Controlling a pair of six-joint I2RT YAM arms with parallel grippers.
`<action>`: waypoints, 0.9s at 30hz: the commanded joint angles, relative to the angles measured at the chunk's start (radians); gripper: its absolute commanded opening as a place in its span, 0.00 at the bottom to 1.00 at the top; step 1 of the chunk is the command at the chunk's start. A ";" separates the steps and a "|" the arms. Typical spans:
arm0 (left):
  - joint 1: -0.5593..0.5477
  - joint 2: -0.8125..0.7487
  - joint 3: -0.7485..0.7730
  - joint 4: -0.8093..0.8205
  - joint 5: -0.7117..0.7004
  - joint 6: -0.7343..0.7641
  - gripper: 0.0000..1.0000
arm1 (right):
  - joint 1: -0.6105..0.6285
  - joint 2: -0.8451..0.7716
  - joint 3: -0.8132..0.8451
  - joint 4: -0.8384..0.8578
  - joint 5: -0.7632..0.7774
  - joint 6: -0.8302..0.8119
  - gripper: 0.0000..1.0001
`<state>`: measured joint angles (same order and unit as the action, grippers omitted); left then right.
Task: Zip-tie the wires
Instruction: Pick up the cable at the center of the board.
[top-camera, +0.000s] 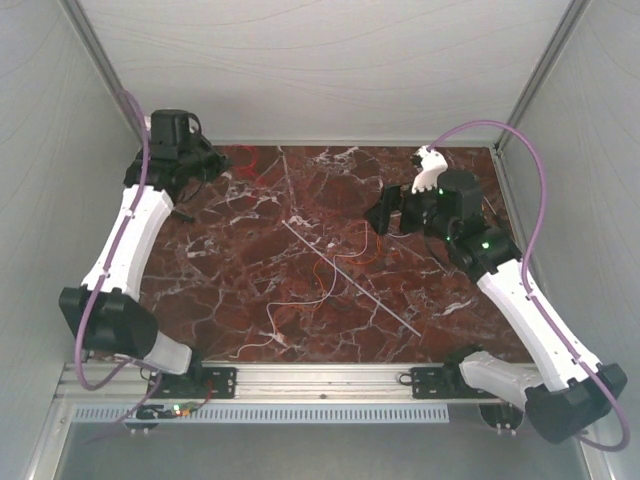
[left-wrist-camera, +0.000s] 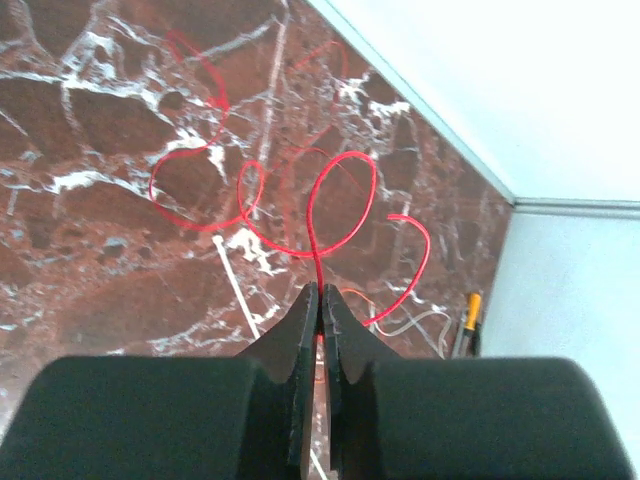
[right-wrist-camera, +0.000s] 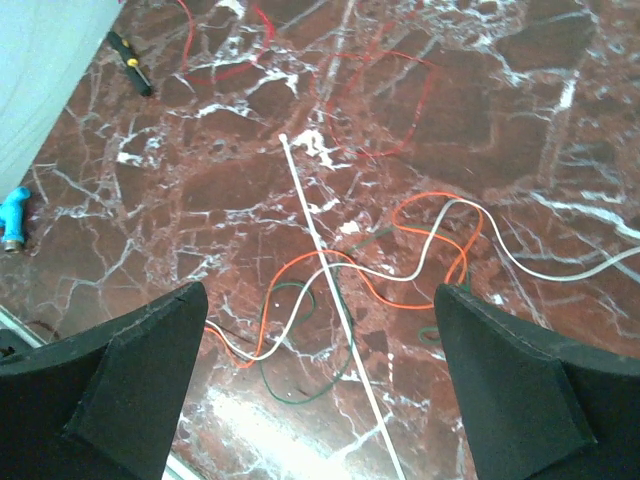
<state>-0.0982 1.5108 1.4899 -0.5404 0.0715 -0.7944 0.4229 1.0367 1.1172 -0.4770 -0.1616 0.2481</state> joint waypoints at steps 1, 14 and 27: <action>-0.005 -0.075 0.057 -0.017 0.105 -0.057 0.00 | 0.024 0.032 0.048 0.142 -0.039 0.016 0.95; -0.013 -0.271 0.086 0.053 0.318 -0.004 0.00 | 0.076 0.176 0.054 0.297 -0.099 0.273 0.90; -0.014 -0.383 0.032 0.255 0.540 -0.028 0.00 | 0.136 0.366 0.098 0.281 -0.124 0.554 0.86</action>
<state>-0.1066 1.1580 1.5307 -0.4374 0.4801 -0.8055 0.5484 1.3605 1.1893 -0.2340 -0.2584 0.6674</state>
